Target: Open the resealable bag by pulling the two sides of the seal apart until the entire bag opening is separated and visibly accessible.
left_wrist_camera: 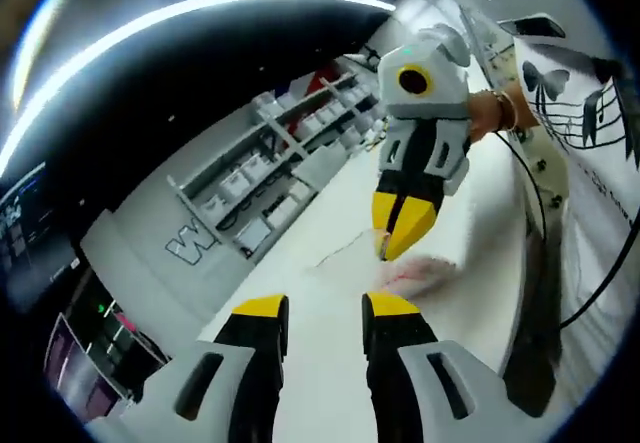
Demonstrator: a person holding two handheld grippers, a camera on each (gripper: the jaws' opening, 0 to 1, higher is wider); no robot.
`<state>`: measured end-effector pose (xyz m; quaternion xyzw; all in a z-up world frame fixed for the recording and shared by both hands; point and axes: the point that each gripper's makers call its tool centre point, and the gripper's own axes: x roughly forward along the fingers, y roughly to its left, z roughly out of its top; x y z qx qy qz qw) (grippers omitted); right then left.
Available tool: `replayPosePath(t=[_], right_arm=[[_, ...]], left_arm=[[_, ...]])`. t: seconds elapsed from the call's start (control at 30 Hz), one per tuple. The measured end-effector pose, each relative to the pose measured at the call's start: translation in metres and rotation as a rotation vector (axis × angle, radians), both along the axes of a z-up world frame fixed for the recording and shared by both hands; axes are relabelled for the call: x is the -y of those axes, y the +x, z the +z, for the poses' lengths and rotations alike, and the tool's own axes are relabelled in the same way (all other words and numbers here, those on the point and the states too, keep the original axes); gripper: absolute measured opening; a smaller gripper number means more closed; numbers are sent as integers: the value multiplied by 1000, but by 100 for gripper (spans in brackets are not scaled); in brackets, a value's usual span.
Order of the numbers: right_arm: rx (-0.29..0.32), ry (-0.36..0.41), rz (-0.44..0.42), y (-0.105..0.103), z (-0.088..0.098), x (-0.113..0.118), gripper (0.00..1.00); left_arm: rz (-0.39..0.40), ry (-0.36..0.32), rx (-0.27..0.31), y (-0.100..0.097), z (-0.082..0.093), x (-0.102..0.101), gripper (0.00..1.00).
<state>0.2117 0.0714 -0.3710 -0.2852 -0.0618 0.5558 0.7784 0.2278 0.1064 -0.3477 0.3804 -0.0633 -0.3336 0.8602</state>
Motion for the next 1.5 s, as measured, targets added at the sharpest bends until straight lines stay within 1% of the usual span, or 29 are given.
replayPosePath(t=[0.27, 0.47, 0.63, 0.77, 0.9, 0.97, 1.07, 1.27, 1.4, 1.5], right_arm=[[-37, -15, 29, -4, -10, -11, 0], [-76, -29, 43, -5, -21, -17, 0], [-114, -33, 43, -3, -28, -16, 0], [-134, -35, 37, -2, -32, -14, 0], [-150, -47, 24, 1, -39, -12, 0], [-164, -47, 10, 4, -42, -10, 0], [-180, -36, 0, 6, -41, -10, 0], [-180, -29, 0, 6, -40, -11, 0], [-184, -27, 1, 5, -41, -12, 0], [-184, -24, -1, 6, -41, -11, 0]], left_arm=[[-3, 22, 6, 0, -3, -2, 27], [9, 60, -29, 1, -17, -11, 26], [11, 98, -24, 0, -23, -17, 24], [-5, 141, -27, -2, -32, -16, 22], [-30, 167, -42, -5, -42, -15, 21], [-35, 201, -37, -7, -47, -15, 20], [-33, 226, -31, -7, -51, -17, 18], [-37, 236, -11, -6, -52, -17, 15], [-29, 244, -4, -4, -53, -19, 14], [-38, 262, 12, -6, -54, -17, 12]])
